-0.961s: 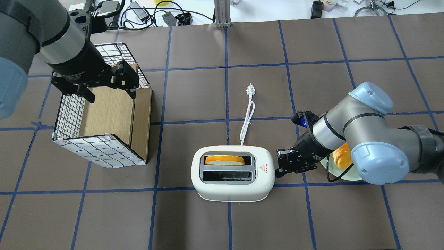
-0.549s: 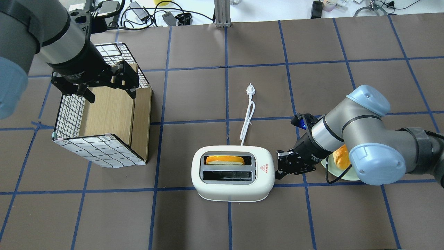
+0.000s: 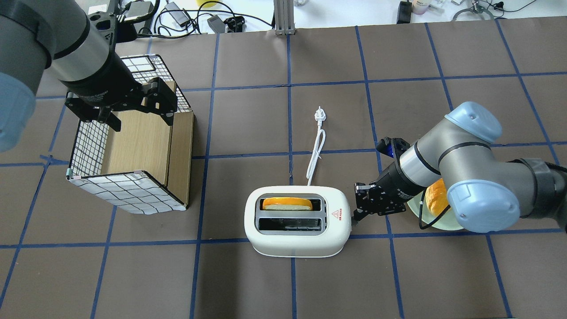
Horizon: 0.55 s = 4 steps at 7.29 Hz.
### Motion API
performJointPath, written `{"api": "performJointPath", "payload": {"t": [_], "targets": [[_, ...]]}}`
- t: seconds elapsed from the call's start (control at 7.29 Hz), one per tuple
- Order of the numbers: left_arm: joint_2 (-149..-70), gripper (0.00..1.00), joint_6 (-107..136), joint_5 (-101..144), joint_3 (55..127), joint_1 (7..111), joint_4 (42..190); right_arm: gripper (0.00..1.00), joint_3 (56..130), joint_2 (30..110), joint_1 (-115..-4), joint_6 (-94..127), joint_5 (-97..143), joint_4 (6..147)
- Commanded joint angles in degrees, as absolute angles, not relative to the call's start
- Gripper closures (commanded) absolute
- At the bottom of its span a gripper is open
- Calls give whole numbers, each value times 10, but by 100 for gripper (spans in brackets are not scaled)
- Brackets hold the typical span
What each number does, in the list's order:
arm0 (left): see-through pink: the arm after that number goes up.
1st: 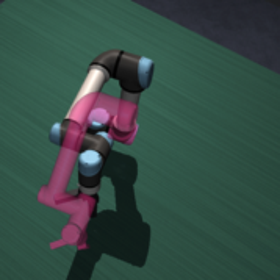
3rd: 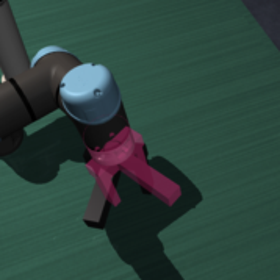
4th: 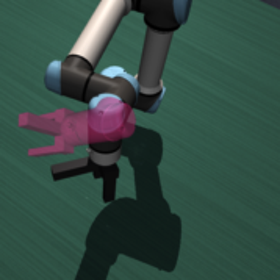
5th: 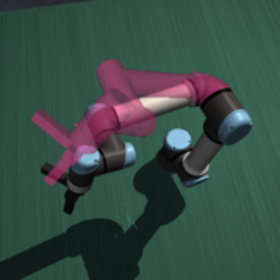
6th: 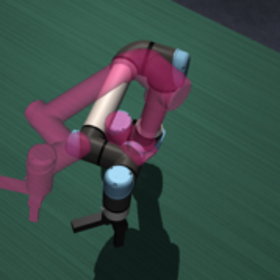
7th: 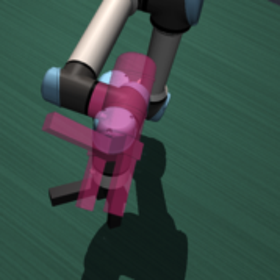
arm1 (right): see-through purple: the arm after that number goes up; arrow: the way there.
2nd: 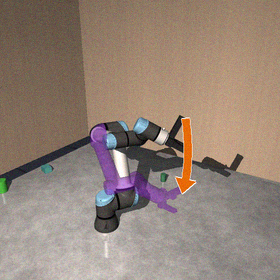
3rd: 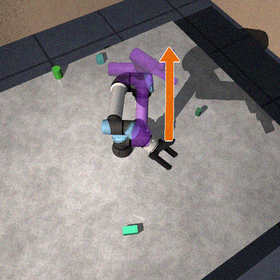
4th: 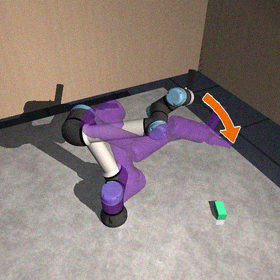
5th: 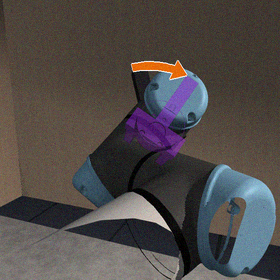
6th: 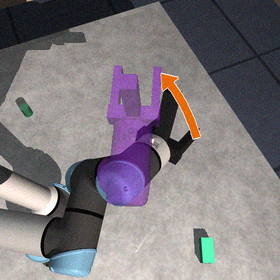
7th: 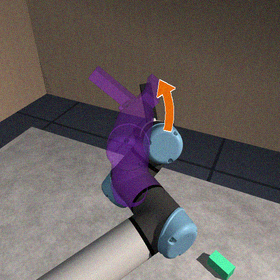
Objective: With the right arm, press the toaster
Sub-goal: 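Lift the right gripper up and away from the toaster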
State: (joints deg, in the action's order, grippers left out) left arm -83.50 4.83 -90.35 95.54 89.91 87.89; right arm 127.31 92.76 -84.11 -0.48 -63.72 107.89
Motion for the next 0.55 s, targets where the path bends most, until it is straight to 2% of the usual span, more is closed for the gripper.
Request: {"api": "performJointPath", "payload": {"t": [0.0, 0.14, 0.41], "targets": [[-835, 0, 48, -904, 955, 899, 879, 100, 1239, 931, -841, 20, -638, 1066], [-835, 0, 48, -904, 955, 899, 879, 100, 1216, 932, -840, 21, -638, 1036], [-835, 0, 48, -904, 955, 899, 879, 100, 1112, 935, -842, 25, -659, 916]]}}
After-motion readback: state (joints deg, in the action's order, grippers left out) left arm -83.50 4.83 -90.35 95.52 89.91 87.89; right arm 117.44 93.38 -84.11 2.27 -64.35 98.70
